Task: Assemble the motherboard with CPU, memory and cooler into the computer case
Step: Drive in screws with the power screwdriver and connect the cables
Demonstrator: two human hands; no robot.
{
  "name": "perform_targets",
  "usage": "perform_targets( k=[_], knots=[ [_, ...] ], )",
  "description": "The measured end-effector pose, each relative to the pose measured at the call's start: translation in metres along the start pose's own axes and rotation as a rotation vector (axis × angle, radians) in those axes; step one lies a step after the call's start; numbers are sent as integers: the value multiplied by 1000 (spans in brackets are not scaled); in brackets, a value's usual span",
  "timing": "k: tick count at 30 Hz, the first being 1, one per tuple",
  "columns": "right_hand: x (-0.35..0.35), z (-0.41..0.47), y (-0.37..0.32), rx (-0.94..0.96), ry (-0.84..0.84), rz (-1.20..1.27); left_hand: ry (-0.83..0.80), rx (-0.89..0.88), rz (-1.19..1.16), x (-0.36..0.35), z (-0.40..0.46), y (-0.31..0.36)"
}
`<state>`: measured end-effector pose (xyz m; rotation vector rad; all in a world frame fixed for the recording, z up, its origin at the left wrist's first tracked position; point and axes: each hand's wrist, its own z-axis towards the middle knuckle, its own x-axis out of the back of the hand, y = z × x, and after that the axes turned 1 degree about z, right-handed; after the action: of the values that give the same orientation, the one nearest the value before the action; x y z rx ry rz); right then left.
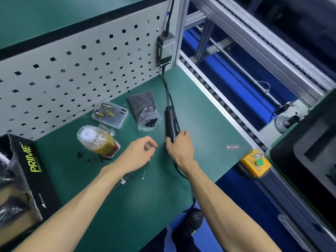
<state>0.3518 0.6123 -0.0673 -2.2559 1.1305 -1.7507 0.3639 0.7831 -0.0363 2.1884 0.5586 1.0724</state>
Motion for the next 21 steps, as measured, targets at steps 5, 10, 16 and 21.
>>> perform_targets(
  k=[5, 10, 16, 21],
  knots=[
    [7, -14, 10, -12, 14, 347, 70, 33, -13, -5, 15, 6],
    [24, -32, 17, -65, 35, 645, 203, 61, -5, -16, 33, 21],
    [44, -50, 34, -43, 86, 841, -8, -63, -161, -49, 39, 61],
    [72, -73, 63, -67, 214, 924, -297, -151, -267, -72, 31, 120]
  ],
)
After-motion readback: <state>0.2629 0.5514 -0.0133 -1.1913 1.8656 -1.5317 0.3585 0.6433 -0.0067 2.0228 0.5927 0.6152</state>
